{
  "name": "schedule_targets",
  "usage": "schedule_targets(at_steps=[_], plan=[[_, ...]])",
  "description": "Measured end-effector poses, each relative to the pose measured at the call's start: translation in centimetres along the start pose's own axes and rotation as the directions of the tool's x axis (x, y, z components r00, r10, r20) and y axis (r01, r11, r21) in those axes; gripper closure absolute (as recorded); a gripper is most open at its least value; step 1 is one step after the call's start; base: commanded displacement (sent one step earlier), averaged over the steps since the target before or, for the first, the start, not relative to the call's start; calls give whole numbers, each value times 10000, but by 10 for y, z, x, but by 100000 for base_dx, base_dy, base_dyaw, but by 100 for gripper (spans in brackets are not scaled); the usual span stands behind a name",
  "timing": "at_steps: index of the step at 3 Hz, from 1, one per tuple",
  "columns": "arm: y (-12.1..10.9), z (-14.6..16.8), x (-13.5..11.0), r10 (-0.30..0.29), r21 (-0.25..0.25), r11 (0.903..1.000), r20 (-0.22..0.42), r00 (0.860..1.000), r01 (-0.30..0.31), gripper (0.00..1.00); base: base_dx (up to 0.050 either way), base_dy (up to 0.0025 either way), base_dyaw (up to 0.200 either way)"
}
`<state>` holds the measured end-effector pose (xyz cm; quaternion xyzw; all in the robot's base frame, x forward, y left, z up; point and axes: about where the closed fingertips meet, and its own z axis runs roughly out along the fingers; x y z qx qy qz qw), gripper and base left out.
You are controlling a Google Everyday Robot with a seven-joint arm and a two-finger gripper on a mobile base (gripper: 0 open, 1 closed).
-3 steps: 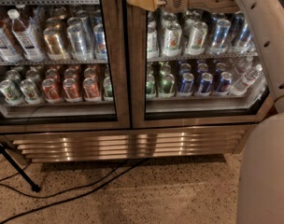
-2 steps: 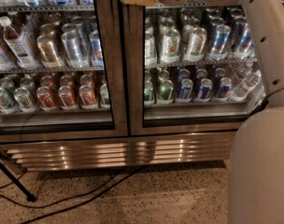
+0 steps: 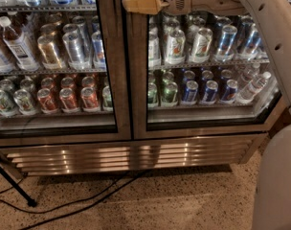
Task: Open right fridge door
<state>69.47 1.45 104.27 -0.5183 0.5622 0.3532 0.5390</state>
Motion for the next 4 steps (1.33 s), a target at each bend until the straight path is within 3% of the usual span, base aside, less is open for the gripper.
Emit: schedule_targets(at_steps=[3,4], plan=[[5,8,-4,-39,-191,9998,28,10000,40,100,0,0,0],[20,14,-12,-38,-26,10000,162,9999,39,100,0,0,0]])
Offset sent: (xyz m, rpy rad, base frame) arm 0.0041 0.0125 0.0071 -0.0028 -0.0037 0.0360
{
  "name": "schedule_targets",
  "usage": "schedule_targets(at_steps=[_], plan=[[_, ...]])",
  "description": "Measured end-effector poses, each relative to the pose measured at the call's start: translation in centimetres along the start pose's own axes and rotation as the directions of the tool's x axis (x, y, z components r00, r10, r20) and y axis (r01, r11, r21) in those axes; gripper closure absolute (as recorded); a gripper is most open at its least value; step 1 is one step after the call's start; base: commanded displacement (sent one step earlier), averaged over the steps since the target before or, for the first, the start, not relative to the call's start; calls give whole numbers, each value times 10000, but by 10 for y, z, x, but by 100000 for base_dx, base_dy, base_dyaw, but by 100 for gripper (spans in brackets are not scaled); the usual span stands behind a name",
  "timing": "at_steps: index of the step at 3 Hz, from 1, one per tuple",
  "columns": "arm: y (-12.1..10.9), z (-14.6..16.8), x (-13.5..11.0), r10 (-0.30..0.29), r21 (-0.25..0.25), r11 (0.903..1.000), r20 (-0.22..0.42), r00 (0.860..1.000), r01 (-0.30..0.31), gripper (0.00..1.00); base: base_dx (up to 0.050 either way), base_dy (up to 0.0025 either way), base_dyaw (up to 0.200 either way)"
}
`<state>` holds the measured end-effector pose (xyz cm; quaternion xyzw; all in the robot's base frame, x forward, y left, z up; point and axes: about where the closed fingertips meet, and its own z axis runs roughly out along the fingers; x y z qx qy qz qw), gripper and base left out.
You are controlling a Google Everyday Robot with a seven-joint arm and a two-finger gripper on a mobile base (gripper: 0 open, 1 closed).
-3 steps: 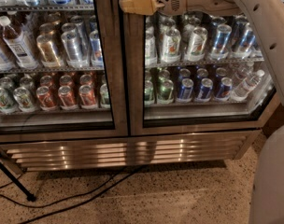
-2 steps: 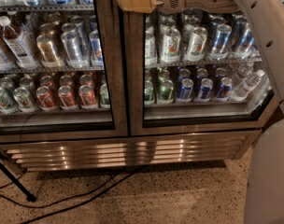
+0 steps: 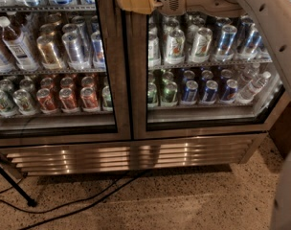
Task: Open right fridge door
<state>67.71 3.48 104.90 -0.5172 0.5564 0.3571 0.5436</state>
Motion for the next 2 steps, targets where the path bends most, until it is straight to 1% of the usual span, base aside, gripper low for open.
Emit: schedule_targets(at_steps=[1,2], plan=[[1,0,-4,-3,119,9999,83,10000,2,100,0,0,0],[1,0,-4,-3,119,9999,85,10000,2,100,0,0,0]])
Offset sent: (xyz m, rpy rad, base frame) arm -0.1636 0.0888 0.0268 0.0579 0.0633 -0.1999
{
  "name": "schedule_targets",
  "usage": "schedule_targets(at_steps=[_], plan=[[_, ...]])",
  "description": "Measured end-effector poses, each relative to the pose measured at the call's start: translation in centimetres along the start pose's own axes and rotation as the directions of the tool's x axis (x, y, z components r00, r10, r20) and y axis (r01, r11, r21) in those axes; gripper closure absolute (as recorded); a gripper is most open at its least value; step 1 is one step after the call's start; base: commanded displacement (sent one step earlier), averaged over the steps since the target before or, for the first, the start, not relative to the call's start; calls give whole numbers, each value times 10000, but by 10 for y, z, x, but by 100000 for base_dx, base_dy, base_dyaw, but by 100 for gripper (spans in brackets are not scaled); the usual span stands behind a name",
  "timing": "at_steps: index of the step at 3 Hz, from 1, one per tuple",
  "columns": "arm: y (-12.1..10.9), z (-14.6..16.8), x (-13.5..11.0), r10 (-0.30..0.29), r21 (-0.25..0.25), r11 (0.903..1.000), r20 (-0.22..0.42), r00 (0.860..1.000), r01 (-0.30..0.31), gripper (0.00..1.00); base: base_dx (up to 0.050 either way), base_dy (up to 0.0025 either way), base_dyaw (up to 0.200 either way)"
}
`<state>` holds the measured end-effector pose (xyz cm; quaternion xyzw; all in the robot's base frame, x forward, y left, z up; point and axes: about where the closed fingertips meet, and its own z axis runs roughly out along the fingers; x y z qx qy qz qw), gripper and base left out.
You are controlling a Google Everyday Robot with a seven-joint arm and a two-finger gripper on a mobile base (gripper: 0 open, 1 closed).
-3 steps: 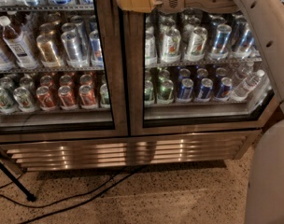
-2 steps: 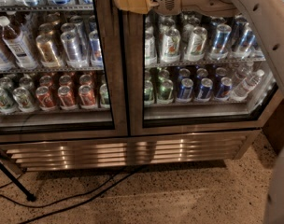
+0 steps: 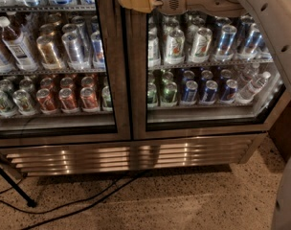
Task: Open right fridge door
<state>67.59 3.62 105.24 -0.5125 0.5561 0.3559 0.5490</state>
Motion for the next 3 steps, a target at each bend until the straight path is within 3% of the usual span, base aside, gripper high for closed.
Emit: schedule_targets(at_steps=[1,3], plan=[[-9,1,5,3,39,10000,146,9999,-3,100,0,0,0],[-3,-3,-8,207,168,9996,505,9985,-216,100,0,0,0]])
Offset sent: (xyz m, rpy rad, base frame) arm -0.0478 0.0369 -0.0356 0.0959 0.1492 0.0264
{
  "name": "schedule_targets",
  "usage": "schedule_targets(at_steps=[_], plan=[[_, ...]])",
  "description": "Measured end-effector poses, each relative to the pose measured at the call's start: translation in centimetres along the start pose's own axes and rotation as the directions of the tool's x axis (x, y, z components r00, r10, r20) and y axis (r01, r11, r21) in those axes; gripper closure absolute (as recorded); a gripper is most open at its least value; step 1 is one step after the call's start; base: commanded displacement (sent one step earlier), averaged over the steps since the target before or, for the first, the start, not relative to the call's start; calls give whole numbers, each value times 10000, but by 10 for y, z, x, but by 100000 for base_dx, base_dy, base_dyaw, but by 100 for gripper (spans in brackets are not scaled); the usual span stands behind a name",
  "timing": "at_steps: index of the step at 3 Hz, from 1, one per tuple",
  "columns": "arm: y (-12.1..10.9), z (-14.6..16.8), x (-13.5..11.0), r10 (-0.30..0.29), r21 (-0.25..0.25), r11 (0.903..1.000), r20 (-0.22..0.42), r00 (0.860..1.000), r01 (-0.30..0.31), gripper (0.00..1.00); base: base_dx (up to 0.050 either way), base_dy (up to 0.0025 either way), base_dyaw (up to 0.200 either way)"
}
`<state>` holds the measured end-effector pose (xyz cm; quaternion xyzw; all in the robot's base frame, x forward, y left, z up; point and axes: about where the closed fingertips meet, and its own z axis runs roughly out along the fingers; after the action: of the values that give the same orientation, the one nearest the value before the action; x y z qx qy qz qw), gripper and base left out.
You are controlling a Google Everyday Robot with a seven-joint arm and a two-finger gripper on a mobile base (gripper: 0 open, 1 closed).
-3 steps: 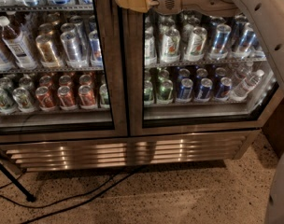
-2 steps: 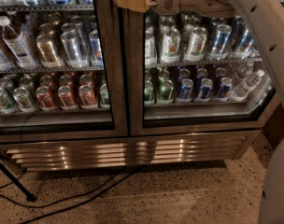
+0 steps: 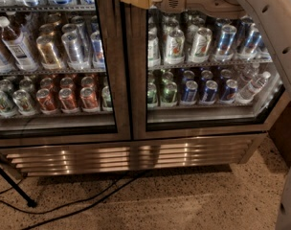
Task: Open right fridge door
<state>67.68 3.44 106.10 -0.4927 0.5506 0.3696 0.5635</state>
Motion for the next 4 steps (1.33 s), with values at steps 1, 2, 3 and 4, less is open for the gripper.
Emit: schedule_targets(at_steps=[1,2,3,4], plan=[[0,0,-1,31,6,10000,2,10000,-31,100,0,0,0],[0,1,-1,61,20,10000,10,10000,-61,100,0,0,0],[1,1,-2,117,45,9999,17,9999,-117,100,0,0,0],[1,1,-2,116,44,9999,17,9999,-116,100,0,0,0]])
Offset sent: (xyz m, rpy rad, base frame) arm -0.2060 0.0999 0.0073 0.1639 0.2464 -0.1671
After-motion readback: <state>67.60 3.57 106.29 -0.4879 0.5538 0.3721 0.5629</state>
